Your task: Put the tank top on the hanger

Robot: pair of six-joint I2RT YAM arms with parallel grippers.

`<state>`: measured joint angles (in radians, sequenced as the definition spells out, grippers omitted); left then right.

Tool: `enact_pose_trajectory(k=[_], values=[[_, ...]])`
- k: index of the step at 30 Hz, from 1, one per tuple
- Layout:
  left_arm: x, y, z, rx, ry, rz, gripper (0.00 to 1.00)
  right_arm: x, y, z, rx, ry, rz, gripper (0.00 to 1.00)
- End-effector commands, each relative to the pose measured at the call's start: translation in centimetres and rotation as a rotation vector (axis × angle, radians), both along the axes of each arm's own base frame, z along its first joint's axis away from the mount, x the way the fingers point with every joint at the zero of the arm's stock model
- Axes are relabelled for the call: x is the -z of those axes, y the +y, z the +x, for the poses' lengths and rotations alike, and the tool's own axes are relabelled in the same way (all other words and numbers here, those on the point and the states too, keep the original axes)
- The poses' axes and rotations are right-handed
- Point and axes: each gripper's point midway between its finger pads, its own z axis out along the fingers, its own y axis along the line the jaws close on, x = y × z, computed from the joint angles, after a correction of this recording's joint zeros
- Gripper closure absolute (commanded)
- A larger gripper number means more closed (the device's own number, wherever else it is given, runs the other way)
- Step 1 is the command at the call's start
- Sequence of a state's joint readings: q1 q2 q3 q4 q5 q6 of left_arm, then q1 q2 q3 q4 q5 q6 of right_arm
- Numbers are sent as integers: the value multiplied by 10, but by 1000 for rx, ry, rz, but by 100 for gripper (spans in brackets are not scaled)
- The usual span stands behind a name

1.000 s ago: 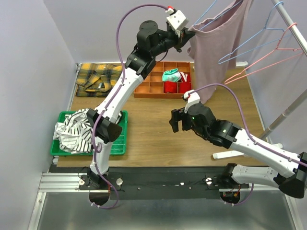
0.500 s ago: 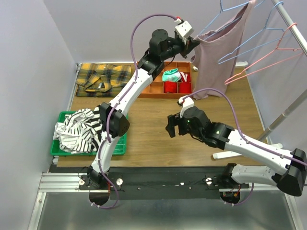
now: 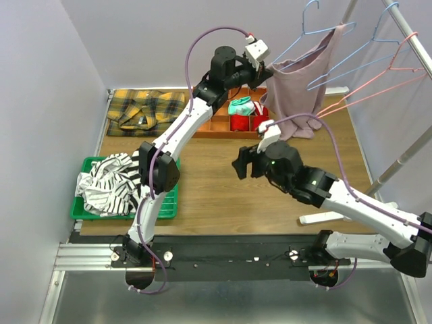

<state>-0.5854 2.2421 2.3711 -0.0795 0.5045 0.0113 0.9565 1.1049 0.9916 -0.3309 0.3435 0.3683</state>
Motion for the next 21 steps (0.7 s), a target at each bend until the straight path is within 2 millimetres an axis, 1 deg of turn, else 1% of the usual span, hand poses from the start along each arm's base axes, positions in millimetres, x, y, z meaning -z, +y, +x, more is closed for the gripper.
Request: enact_pose_trajectory(k=[1,2,3,4,5,6,7,8,9,10,11,12,13,14,16,17,18,19,20,21], values=[[-35,17,-14,23,-52,-22,100,-143,-16,28,183,-279,245,14],[-35,17,-15,25,-48,-21,100,-157,-18,35,219,-304,256,14],[-32,17,-15,26,-43,-19,100,-158,-14,48,264,-316,223,14],[-34,18,-15,23,-45,-19,100,-166,-27,60,369,-348,188,17],[-35,19,-15,22,-46,-20,100,-198,-34,68,420,-385,224,18],[-32,20,-15,22,-40,-18,100,-189,-26,89,441,-368,174,20],[-36,22,-16,24,-45,-24,100,-191,-42,119,458,-337,207,25],[-37,22,-18,27,-44,-24,100,-185,-50,136,461,-282,197,29],[-36,22,-19,31,-42,-22,100,-209,-60,150,471,-288,262,31],[-39,22,-21,37,-44,-23,100,-198,-69,178,480,-251,259,30],[-39,22,-22,42,-39,-24,100,-201,-71,185,480,-247,265,30],[-36,22,-22,44,-33,-22,100,-218,-76,190,477,-268,301,29],[-37,22,-23,47,-35,-23,100,-212,-79,205,471,-233,324,29],[-37,22,-23,46,-35,-23,100,-213,-84,208,474,-218,334,30],[-37,21,-24,50,-35,-23,100,-226,-91,210,480,-229,384,30],[-36,21,-24,55,-34,-22,100,-232,-102,214,496,-242,406,31],[-37,21,-24,56,-37,-23,100,-232,-107,217,500,-237,425,32],[-37,20,-26,59,-14,-36,100,-237,-108,219,487,-226,466,33],[-38,20,-27,64,-14,-40,100,-229,-116,229,506,-209,468,35],[-37,20,-28,68,-11,-40,100,-228,-119,232,509,-202,479,36]])
